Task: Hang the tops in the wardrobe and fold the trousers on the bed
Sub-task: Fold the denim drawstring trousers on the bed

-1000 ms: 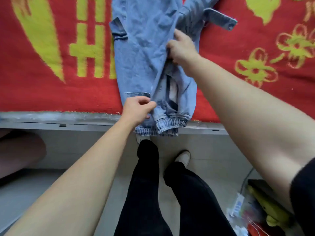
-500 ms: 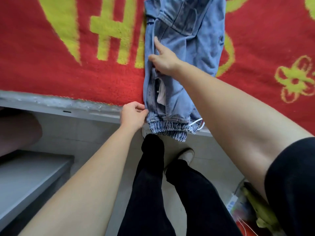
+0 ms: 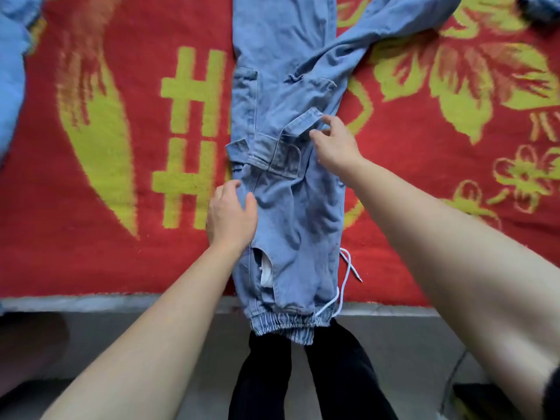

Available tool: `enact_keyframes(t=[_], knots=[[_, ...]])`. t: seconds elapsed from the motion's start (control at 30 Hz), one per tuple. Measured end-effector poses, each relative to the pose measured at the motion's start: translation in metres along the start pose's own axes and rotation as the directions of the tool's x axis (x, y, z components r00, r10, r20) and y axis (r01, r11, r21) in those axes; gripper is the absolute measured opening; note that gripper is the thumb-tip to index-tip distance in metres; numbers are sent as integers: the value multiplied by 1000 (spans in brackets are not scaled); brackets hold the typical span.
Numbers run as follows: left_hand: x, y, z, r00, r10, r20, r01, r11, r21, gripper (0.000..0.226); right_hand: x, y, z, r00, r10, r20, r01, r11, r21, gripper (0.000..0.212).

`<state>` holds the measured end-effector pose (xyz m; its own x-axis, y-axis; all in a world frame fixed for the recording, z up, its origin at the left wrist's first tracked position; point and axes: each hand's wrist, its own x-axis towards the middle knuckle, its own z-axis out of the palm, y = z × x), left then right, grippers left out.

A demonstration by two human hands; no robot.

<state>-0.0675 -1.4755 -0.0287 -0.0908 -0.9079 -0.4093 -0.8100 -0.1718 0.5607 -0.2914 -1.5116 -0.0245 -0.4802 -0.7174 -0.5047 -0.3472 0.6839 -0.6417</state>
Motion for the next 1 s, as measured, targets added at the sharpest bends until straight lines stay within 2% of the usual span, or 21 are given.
enact_keyframes(t=[0.1,0.23,0.33,0.4,0.5,0.67,0.73,0.8,0.83,0.87,0.93,1.0], knots=[[46,35,13,984,174,30,-176,980,89,46,31,7,-7,997,43,-61,-36,993,110,51],[103,73,35,966,254,46,-257,933,253,66,75,16,-16,986,104,-133,-66,963,260,44],[148,99,47,967,148,206,-217,903,370,78,110,20,-31,980,138,-143,-85,941,329,41],[169,111,52,959,80,270,-204,860,469,67,134,20,-46,972,161,-169,-93,932,351,43],[176,120,62,968,42,249,-192,761,619,56,174,16,-69,948,237,-213,-119,883,454,40],[175,119,69,973,30,231,-180,725,664,63,230,-6,-103,921,358,-154,-168,722,671,47],[177,116,69,975,32,219,-175,720,672,66,242,-13,-108,897,397,-193,-182,732,657,43],[175,114,69,977,32,213,-170,720,673,68,249,-16,-109,866,423,-267,-175,757,630,19],[175,115,69,975,33,219,-175,722,669,68,248,-19,-110,852,423,-310,-155,768,621,15],[176,116,68,973,36,230,-184,725,664,68,250,-22,-112,836,399,-376,-117,800,588,23],[178,120,63,966,37,257,-201,735,648,66,247,-31,-118,808,266,-526,-15,901,433,31],[180,123,55,961,29,275,-198,764,614,69,242,-53,-121,810,96,-578,119,940,321,17]])
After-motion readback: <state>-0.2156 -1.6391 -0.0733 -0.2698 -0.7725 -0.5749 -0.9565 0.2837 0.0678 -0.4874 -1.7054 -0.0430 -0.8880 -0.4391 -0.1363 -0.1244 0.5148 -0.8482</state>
